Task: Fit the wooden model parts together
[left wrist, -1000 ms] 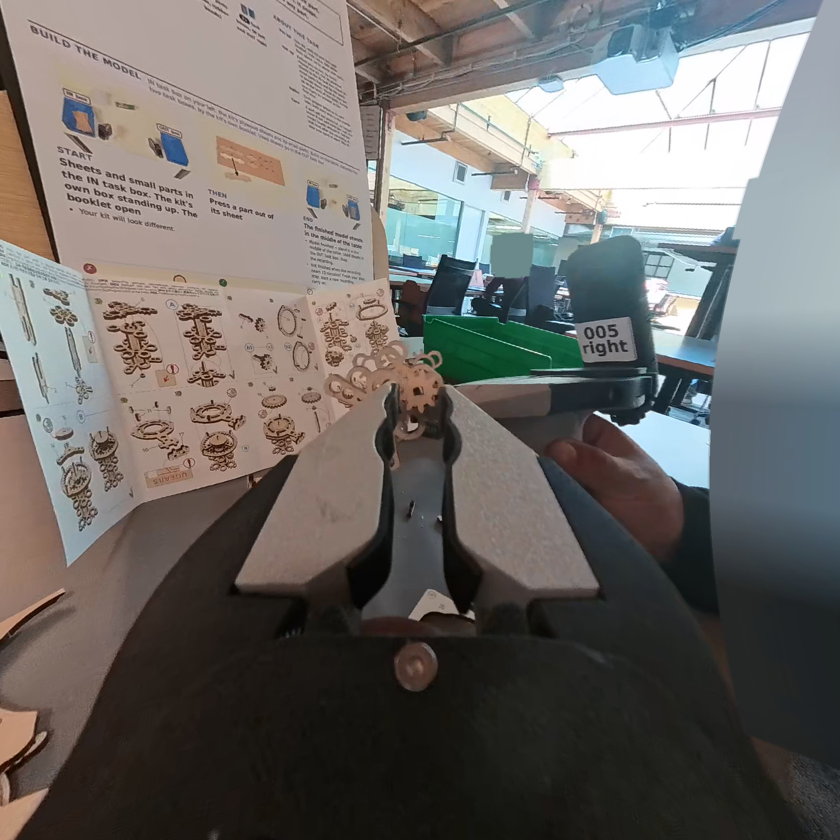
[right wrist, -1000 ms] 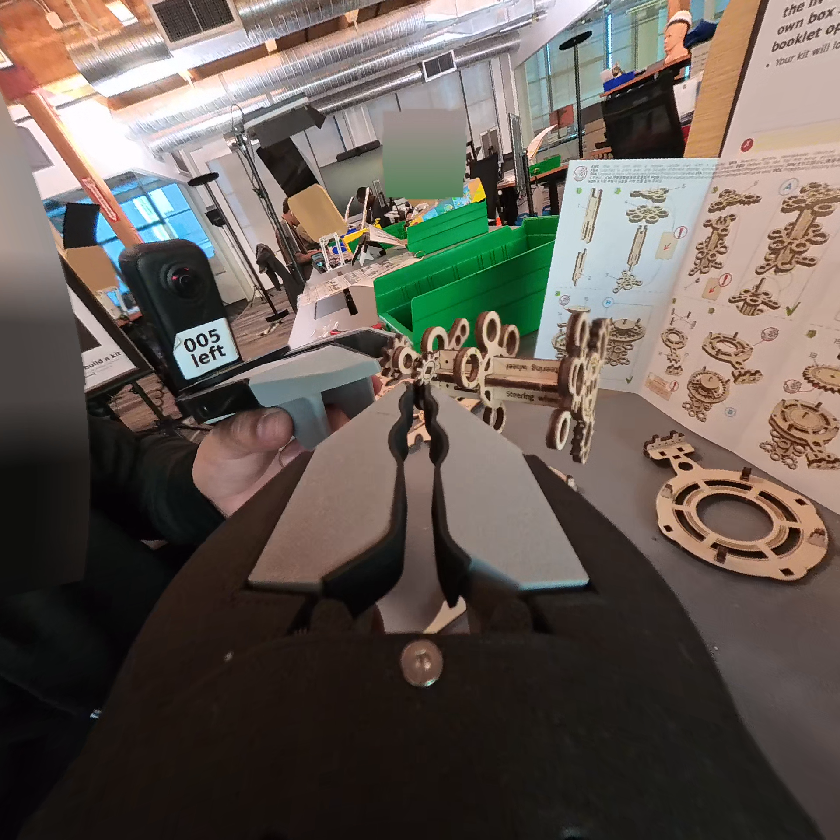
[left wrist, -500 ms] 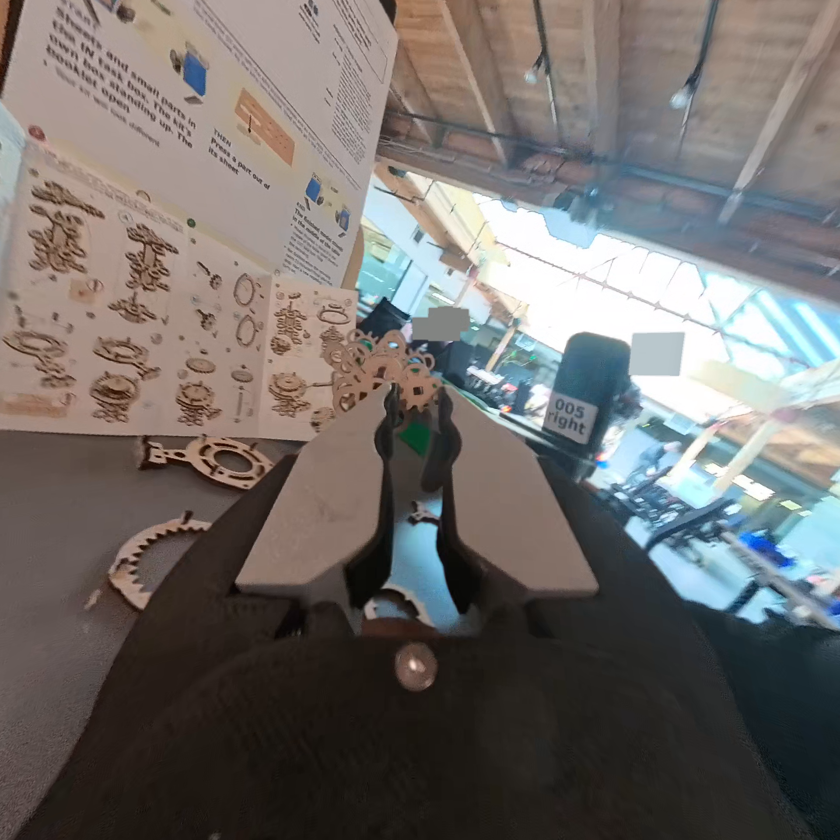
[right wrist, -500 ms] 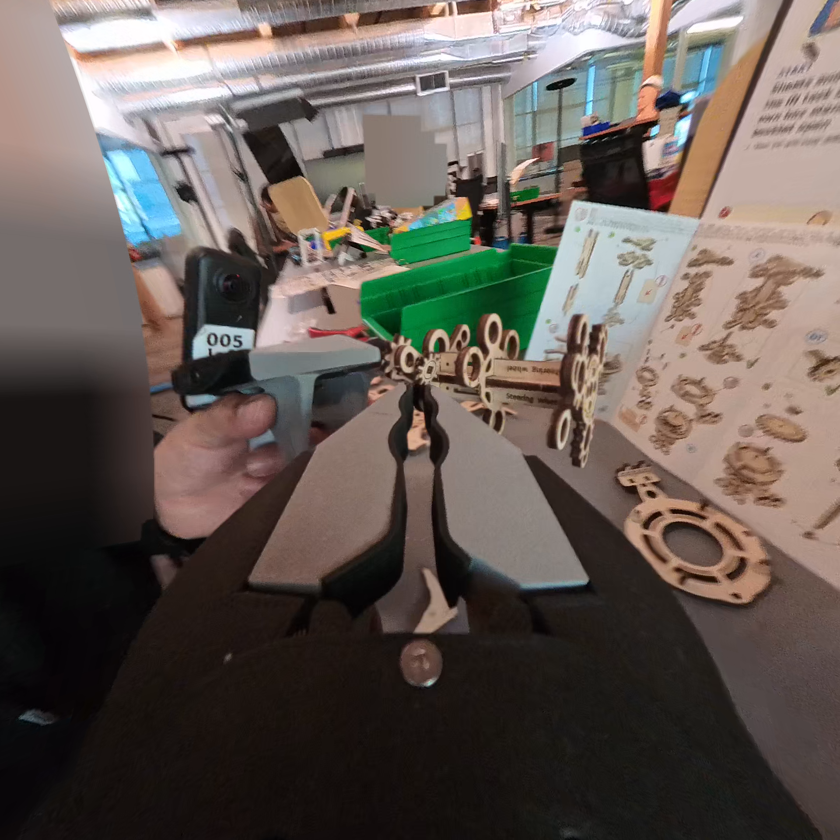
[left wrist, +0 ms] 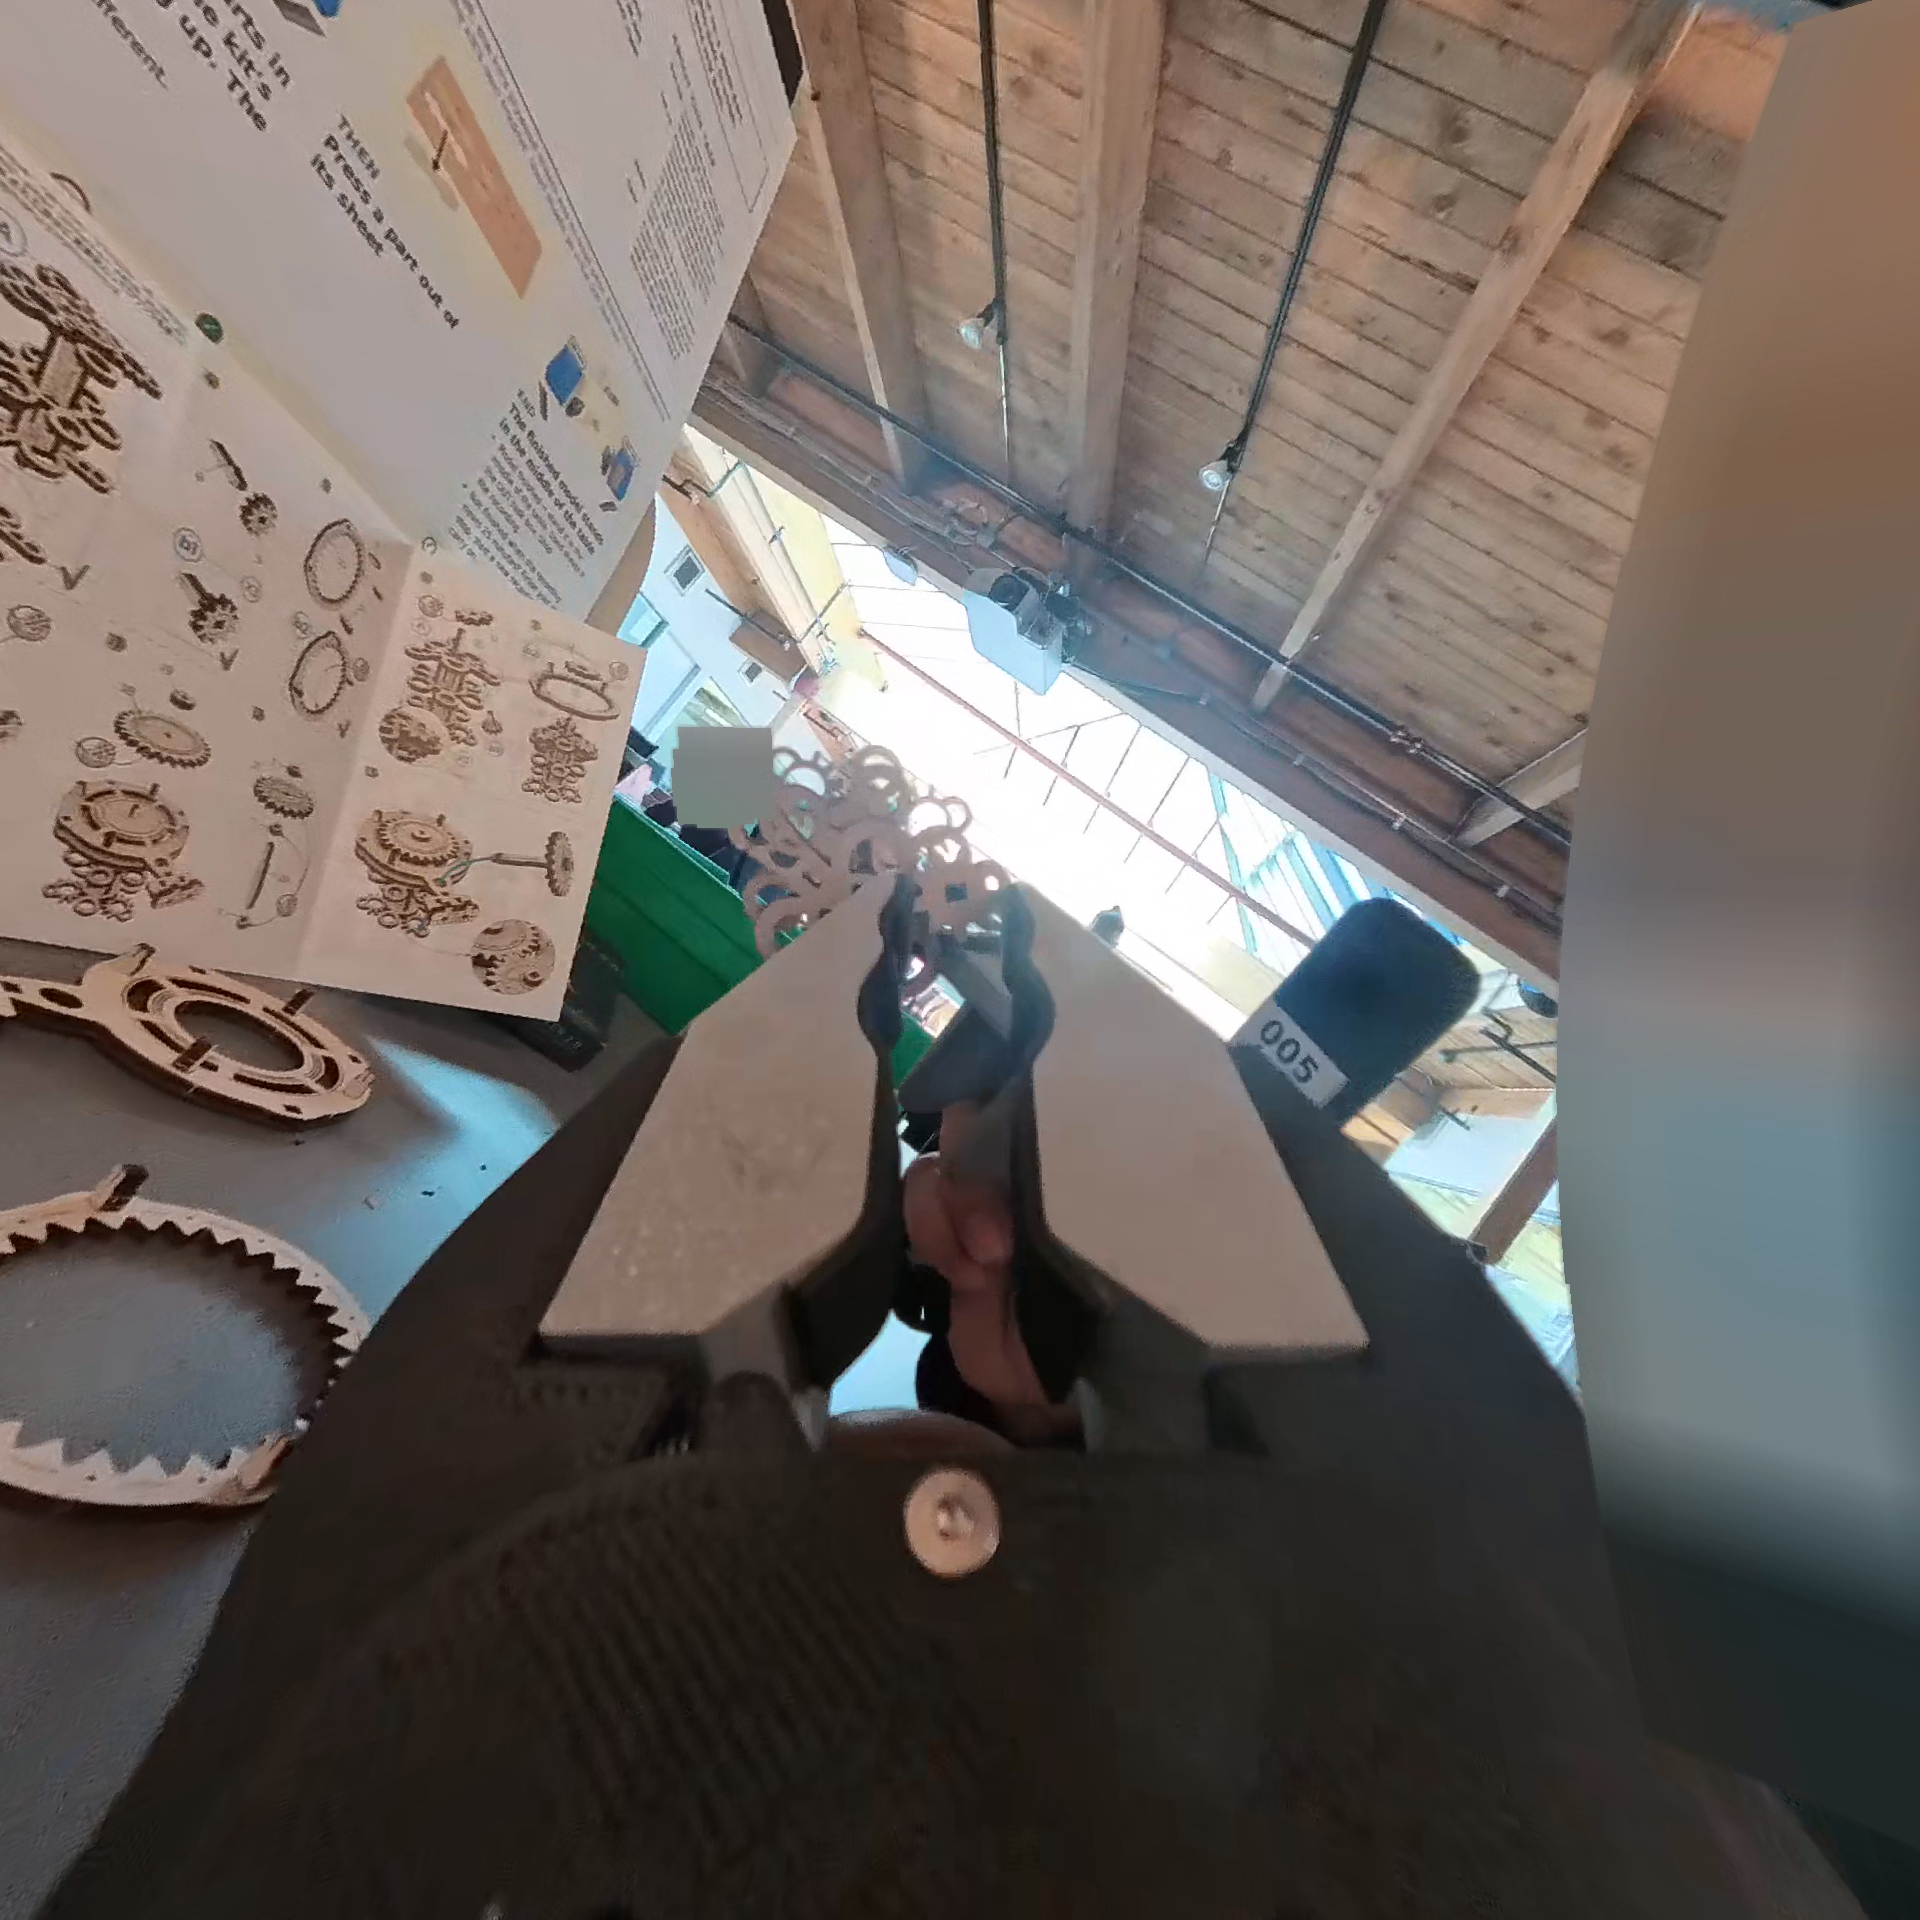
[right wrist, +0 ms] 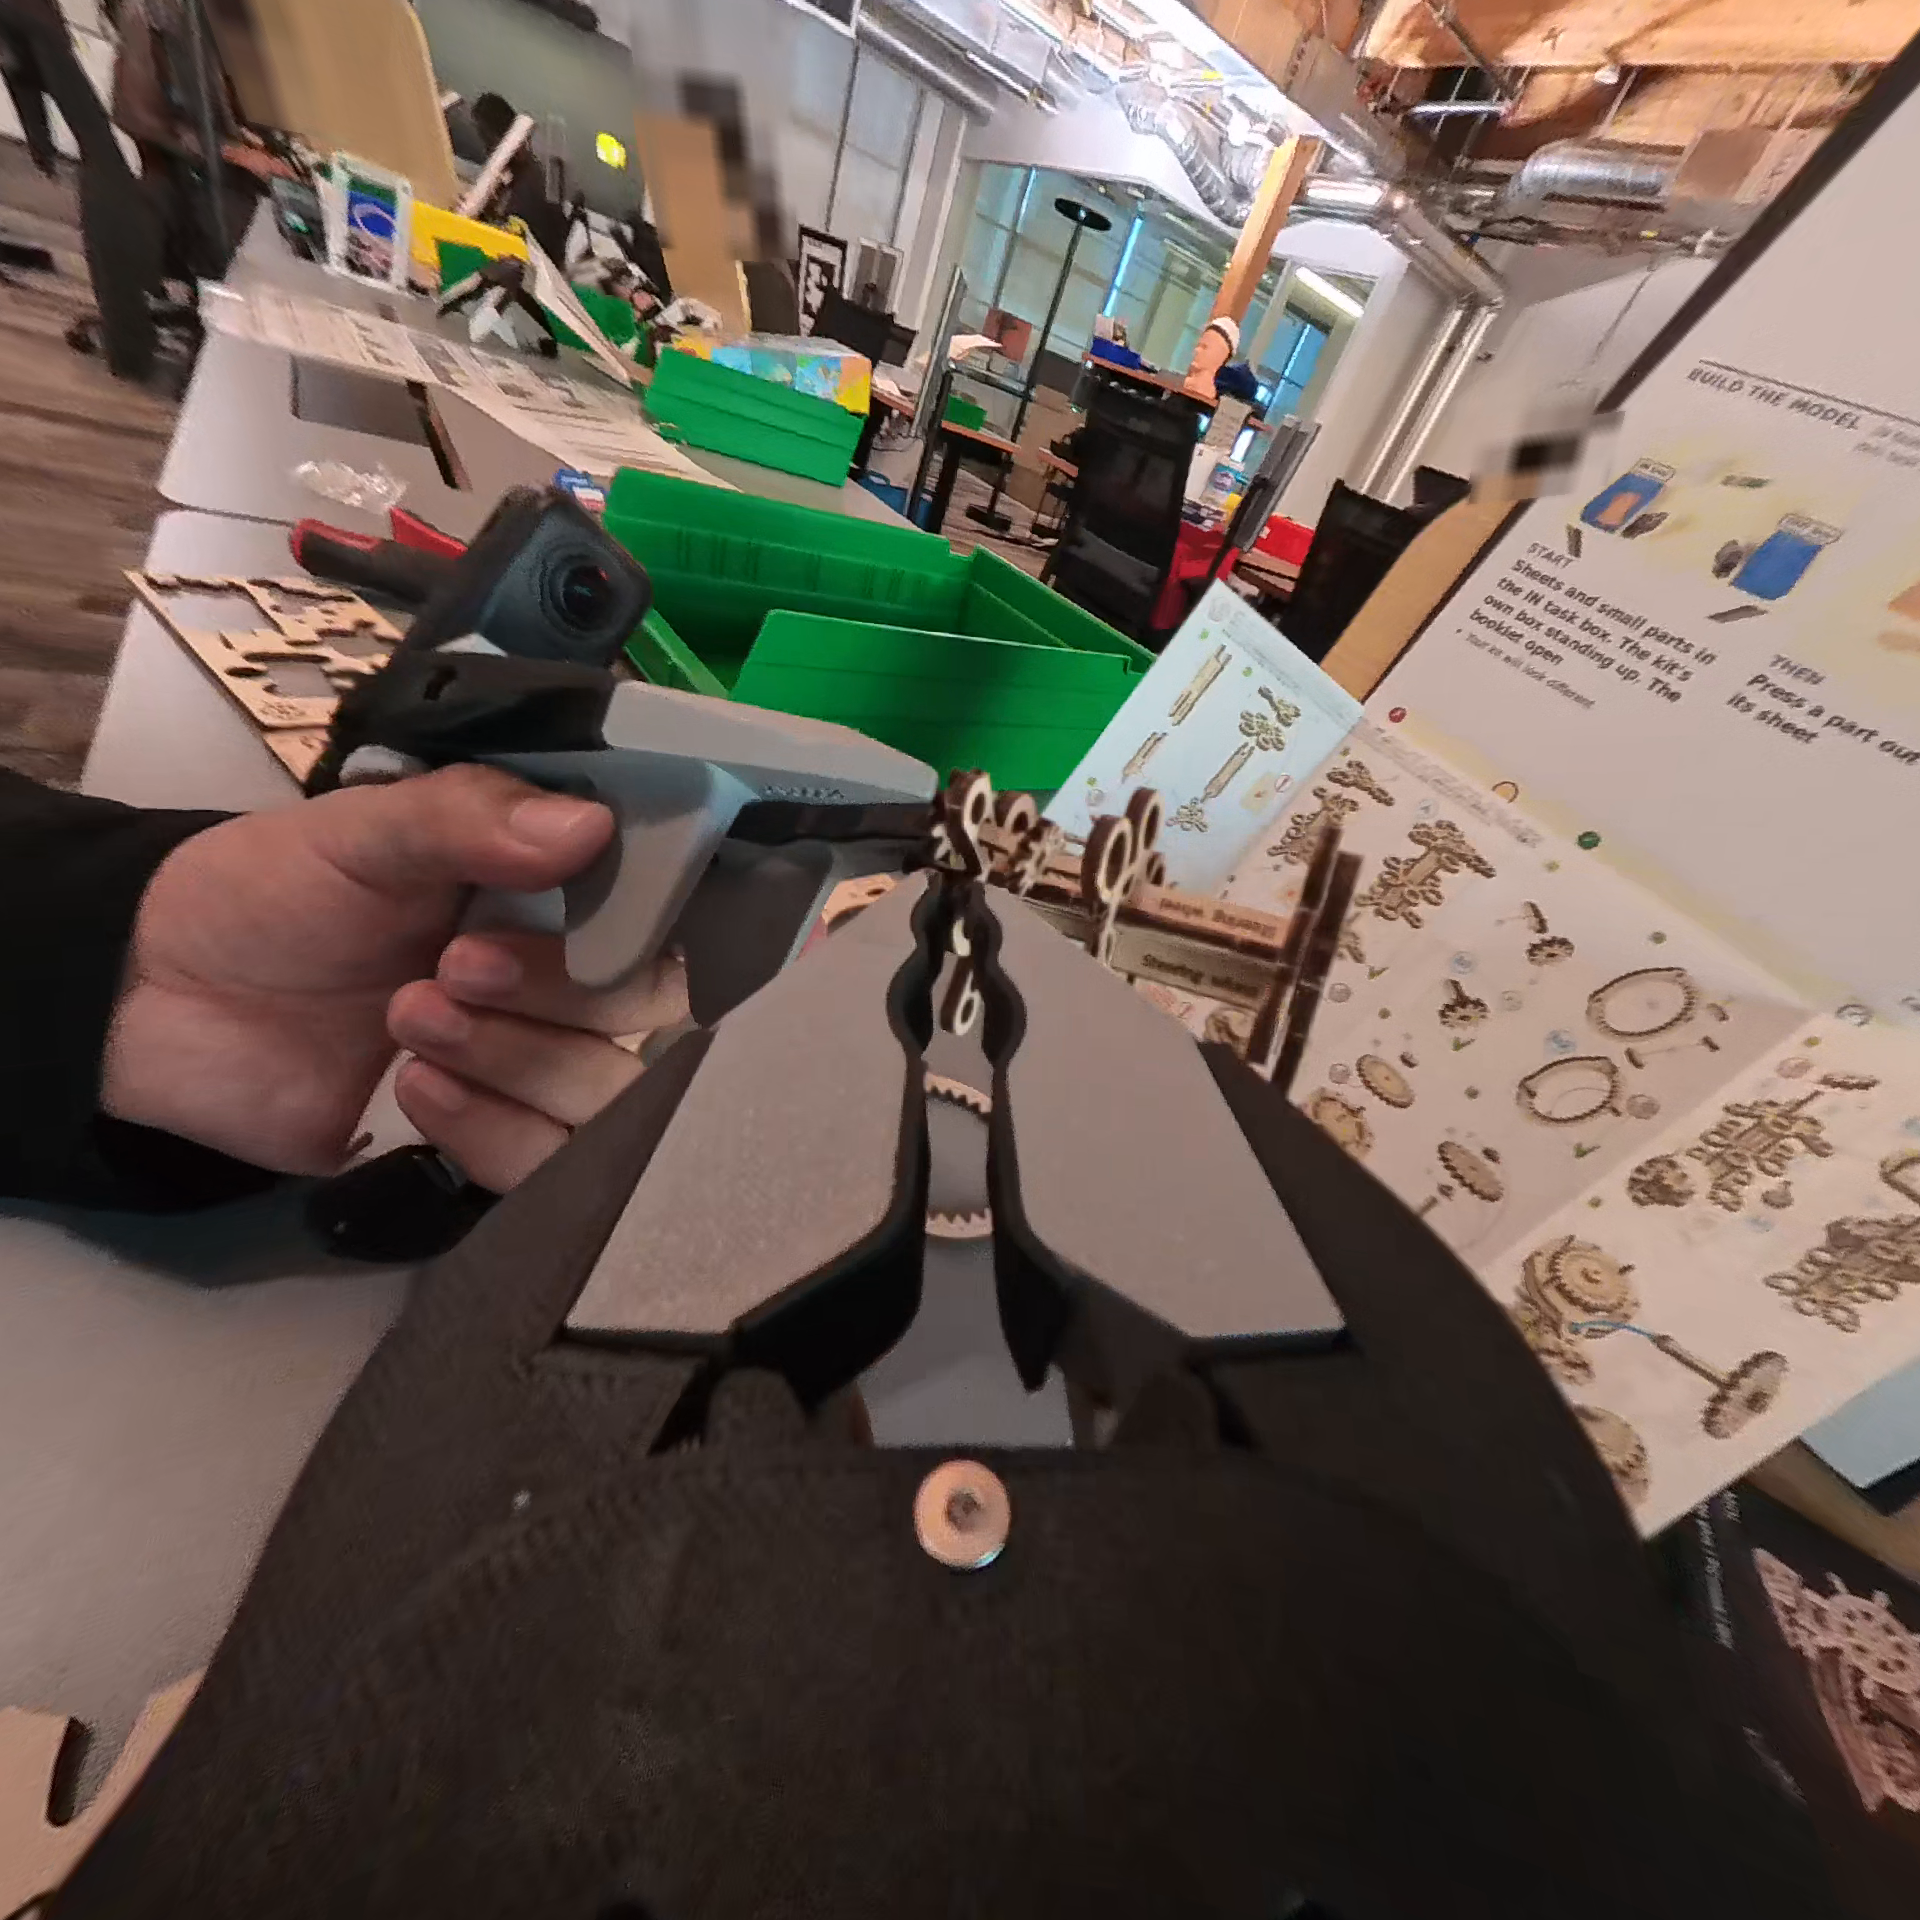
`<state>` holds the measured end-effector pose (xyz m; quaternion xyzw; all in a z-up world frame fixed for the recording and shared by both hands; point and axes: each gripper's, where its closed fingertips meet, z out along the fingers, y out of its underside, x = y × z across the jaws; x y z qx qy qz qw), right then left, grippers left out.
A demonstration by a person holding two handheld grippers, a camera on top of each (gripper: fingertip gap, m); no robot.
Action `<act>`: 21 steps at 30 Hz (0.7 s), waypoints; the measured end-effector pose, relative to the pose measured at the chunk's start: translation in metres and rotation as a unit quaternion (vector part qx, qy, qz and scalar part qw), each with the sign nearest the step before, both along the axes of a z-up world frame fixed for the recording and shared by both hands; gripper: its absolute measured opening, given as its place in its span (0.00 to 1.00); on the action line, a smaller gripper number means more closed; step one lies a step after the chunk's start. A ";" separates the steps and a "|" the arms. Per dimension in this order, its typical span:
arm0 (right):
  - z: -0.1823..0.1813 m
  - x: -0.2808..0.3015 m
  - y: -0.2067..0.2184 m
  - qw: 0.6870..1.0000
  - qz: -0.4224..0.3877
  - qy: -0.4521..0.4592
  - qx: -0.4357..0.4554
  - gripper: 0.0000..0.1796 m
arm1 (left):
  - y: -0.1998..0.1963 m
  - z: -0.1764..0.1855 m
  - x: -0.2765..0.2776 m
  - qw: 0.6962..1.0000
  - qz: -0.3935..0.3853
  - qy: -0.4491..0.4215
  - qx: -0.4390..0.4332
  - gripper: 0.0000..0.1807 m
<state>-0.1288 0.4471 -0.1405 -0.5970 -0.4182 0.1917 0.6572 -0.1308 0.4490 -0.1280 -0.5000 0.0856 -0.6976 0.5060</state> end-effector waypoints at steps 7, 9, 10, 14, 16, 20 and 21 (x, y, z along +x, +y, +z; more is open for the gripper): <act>-0.013 0.002 0.007 0.999 0.001 -0.010 -0.036 0.00 | 0.007 -0.012 0.003 0.999 0.011 0.025 -0.025 0.07; -0.015 0.003 0.008 0.999 0.000 -0.015 -0.038 0.00 | 0.008 -0.015 0.004 0.999 0.013 0.032 -0.030 0.07; -0.016 0.002 0.008 0.999 0.000 -0.017 -0.036 0.00 | 0.009 -0.015 0.004 0.999 0.013 0.035 -0.031 0.07; -0.025 0.000 0.010 0.998 0.006 -0.033 -0.048 0.00 | 0.013 -0.026 0.003 0.997 0.013 0.061 -0.052 0.07; -0.035 -0.002 0.012 0.997 0.013 -0.040 -0.070 0.01 | 0.016 -0.033 0.001 0.995 0.012 0.071 -0.073 0.07; -0.046 -0.006 0.015 0.991 0.030 -0.025 -0.126 0.01 | 0.020 -0.044 0.001 0.988 0.026 0.124 -0.088 0.07; -0.047 -0.006 0.015 0.990 0.032 -0.021 -0.136 0.01 | 0.020 -0.046 0.001 0.987 0.027 0.133 -0.091 0.07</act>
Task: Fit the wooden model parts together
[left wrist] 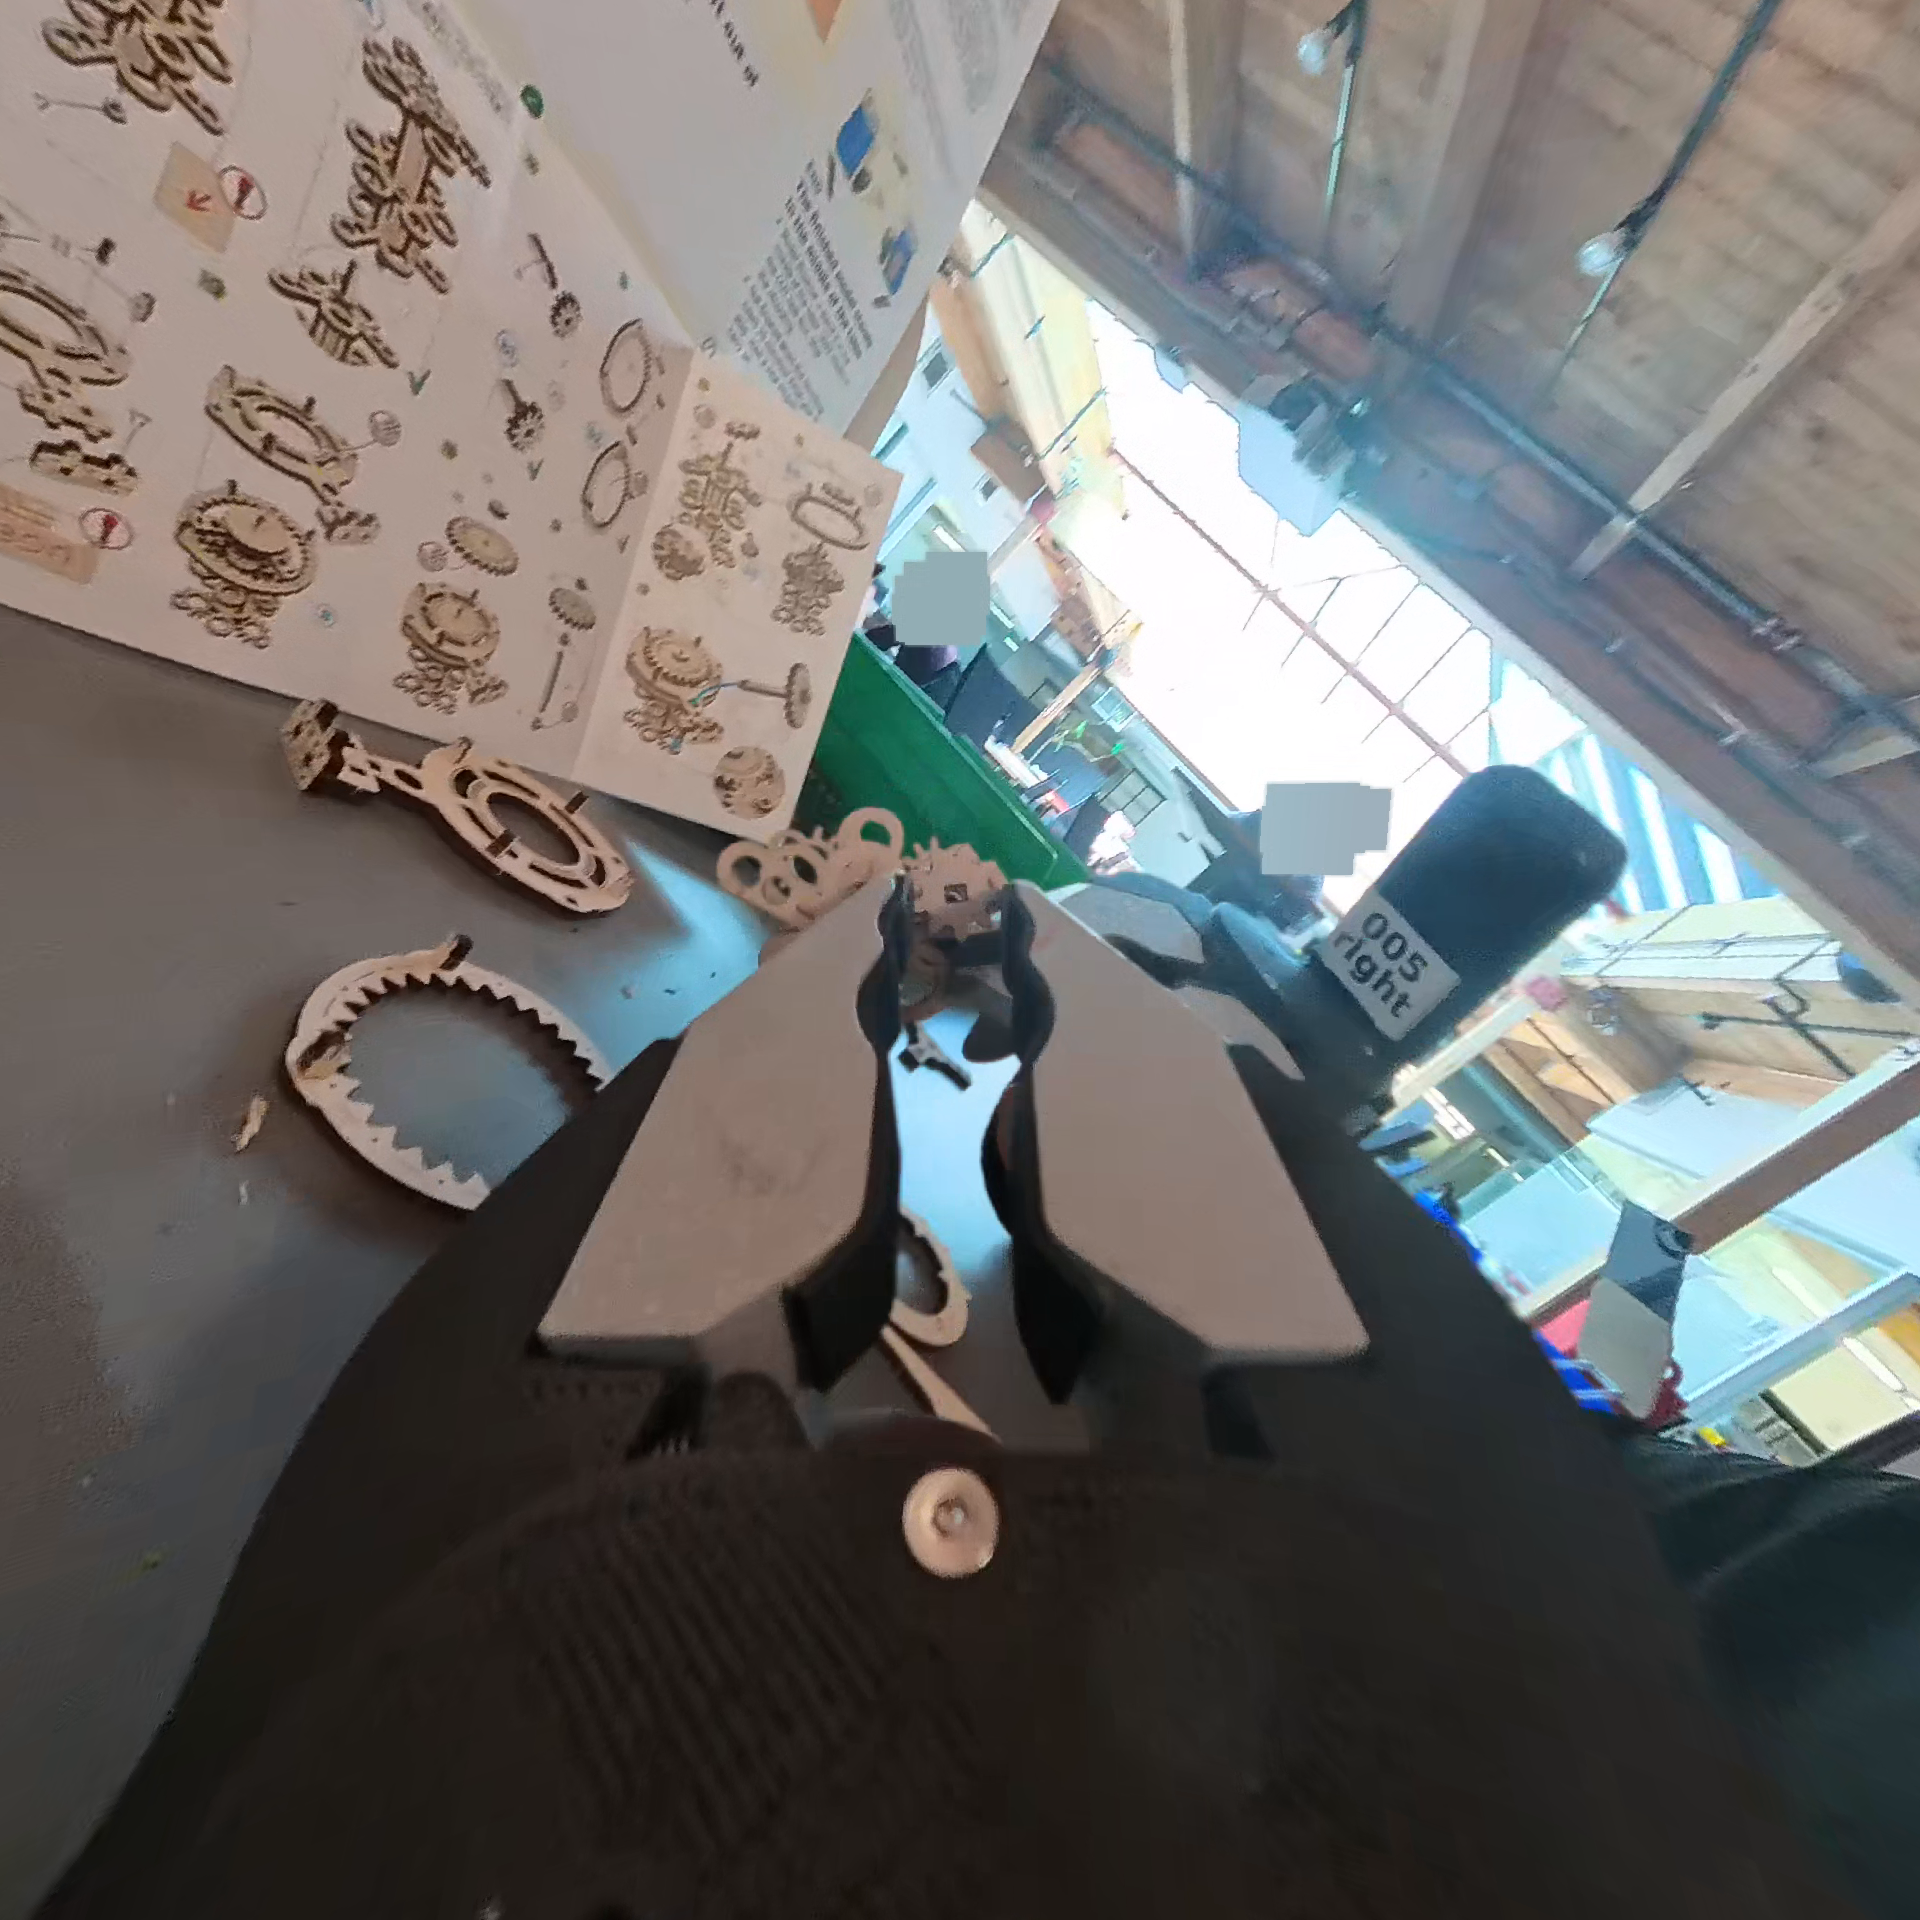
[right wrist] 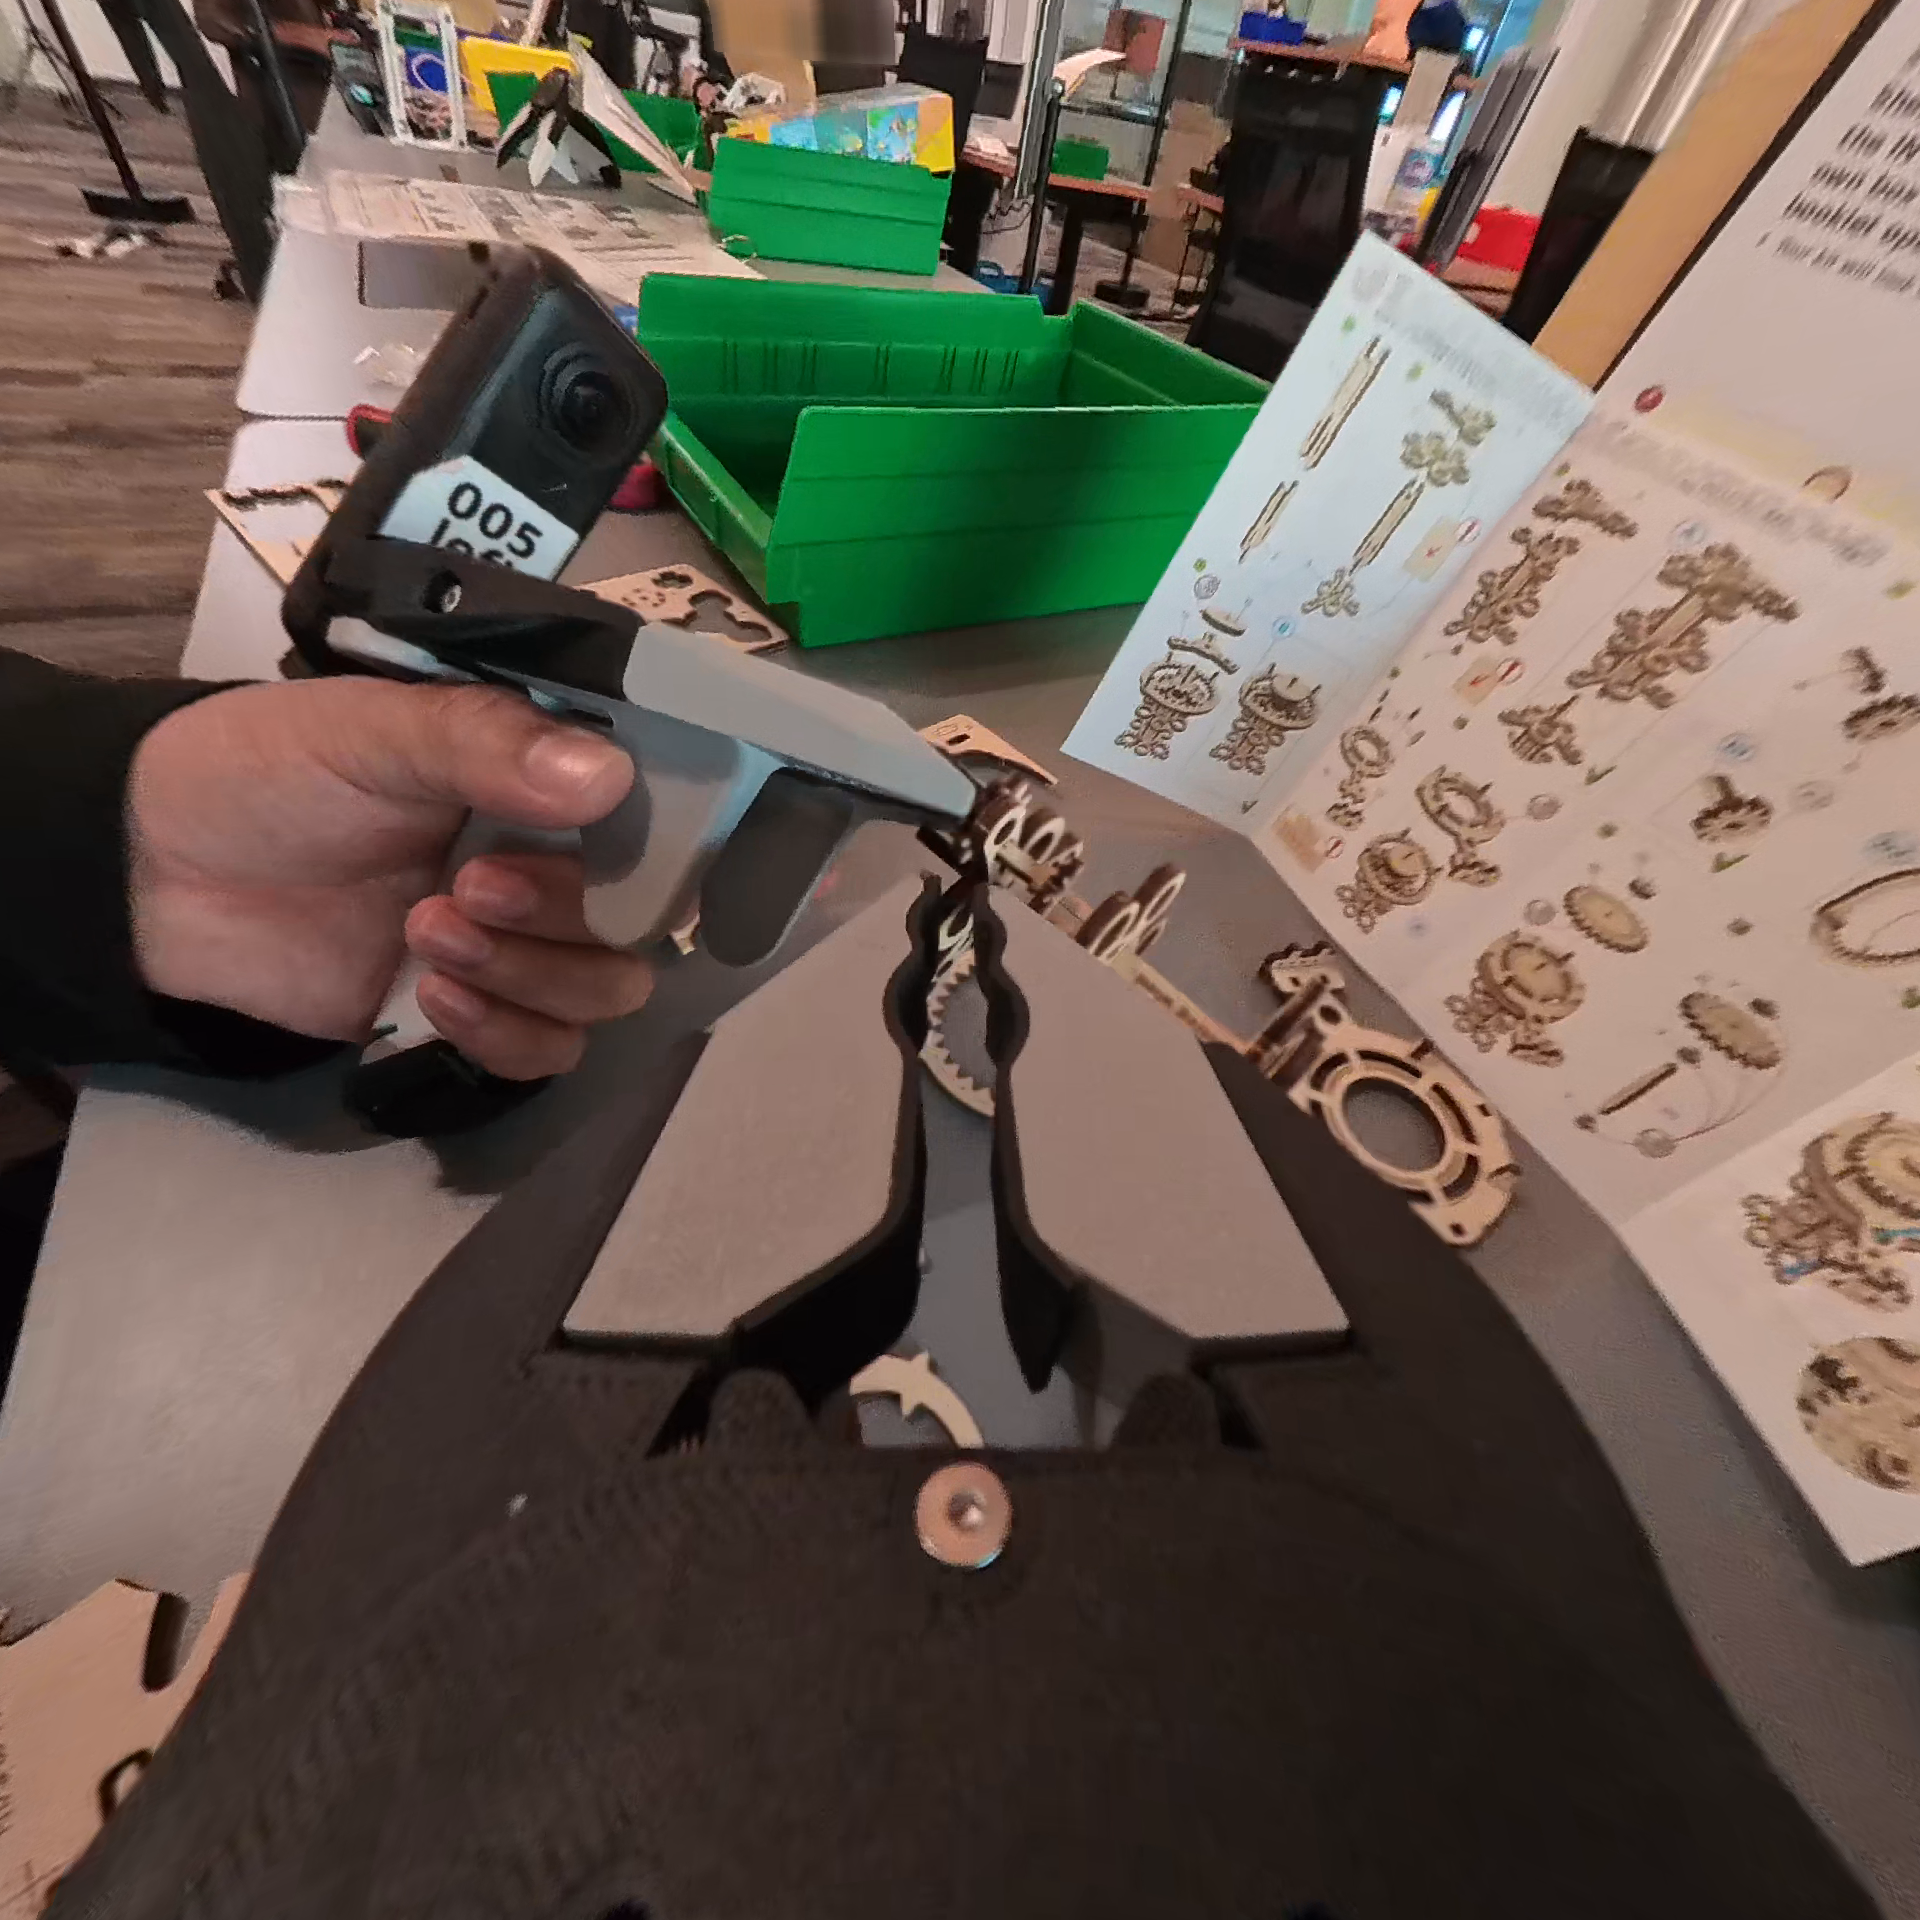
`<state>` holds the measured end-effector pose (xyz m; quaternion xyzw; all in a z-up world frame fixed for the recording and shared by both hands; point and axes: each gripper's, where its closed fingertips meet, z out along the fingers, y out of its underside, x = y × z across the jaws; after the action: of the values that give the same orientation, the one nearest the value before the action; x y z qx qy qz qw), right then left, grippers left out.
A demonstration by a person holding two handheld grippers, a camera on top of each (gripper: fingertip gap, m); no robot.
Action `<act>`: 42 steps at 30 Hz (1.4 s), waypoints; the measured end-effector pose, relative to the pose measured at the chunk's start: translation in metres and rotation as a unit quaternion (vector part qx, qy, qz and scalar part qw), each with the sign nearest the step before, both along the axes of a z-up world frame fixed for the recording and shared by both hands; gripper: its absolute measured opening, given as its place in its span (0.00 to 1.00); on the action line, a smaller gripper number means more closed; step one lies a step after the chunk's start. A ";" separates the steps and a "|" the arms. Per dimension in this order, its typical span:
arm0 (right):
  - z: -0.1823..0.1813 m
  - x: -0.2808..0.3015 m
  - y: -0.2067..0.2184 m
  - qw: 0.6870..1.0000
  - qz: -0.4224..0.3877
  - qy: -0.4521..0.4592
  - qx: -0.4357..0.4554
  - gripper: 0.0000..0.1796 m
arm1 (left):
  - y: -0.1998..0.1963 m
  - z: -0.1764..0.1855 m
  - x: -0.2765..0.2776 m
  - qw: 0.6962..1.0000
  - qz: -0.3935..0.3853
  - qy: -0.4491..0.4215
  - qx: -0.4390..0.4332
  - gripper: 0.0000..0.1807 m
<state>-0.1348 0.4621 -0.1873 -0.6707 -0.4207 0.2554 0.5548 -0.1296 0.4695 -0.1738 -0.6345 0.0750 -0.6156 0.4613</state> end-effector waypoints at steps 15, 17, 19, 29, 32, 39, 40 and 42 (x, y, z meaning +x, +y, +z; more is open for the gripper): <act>-0.058 -0.001 0.007 0.989 -0.019 -0.097 -0.107 0.00 | 0.008 -0.026 -0.027 0.993 -0.018 0.108 -0.043 0.07; -0.059 -0.002 0.006 0.989 -0.014 -0.100 -0.106 0.00 | 0.002 -0.025 -0.030 0.992 -0.034 0.120 -0.030 0.07; -0.061 -0.002 0.002 0.988 -0.005 -0.106 -0.110 0.00 | -0.004 -0.023 -0.030 0.990 -0.053 0.126 -0.015 0.07; -0.048 0.048 -0.003 0.988 0.005 -0.088 -0.130 0.15 | -0.020 -0.010 -0.040 0.980 -0.077 0.158 0.090 0.07; -0.053 0.054 -0.008 0.982 0.017 -0.073 -0.172 0.15 | -0.022 -0.011 -0.039 0.976 -0.098 0.167 0.102 0.07; -0.071 0.047 -0.008 0.973 0.016 -0.092 -0.213 0.17 | -0.023 -0.009 -0.044 0.965 -0.087 0.196 0.151 0.07; -0.071 0.046 -0.008 0.973 0.015 -0.090 -0.212 0.17 | -0.023 -0.008 -0.046 0.964 -0.083 0.197 0.155 0.07; -0.071 0.047 -0.005 0.973 0.008 -0.086 -0.213 0.18 | -0.024 -0.007 -0.048 0.963 -0.081 0.196 0.163 0.07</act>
<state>-0.0880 0.4572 -0.2585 -0.7895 -0.4081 0.2853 0.3587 -0.1772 0.4458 -0.1805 -0.6509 0.3148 -0.4938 0.4831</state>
